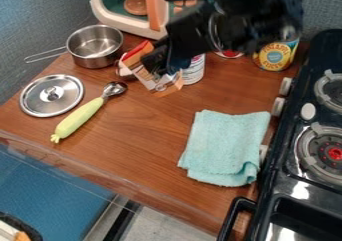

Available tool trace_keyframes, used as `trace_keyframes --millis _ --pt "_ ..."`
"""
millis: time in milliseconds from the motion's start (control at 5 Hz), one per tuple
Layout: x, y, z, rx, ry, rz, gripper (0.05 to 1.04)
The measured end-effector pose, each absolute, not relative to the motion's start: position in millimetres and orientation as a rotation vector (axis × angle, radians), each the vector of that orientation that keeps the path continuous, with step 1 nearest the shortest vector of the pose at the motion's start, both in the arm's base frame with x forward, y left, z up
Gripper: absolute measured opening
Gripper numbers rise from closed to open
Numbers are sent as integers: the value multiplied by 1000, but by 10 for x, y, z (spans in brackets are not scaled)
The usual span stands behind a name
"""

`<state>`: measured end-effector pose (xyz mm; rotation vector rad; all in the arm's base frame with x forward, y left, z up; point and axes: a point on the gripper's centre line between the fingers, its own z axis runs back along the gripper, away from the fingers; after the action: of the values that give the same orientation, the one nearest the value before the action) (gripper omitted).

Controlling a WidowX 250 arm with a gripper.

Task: Put the thing in the middle of the table

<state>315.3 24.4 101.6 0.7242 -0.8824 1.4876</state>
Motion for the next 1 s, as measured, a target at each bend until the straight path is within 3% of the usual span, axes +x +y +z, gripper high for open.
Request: trace_keyframes --millis 400,600,1000 --pt "3236 337 859 966 -1000 1379 328" --pt "3260 357 739 1042 -1023 1330 328" --pt "3250 312 569 1068 -1001 1290 328"
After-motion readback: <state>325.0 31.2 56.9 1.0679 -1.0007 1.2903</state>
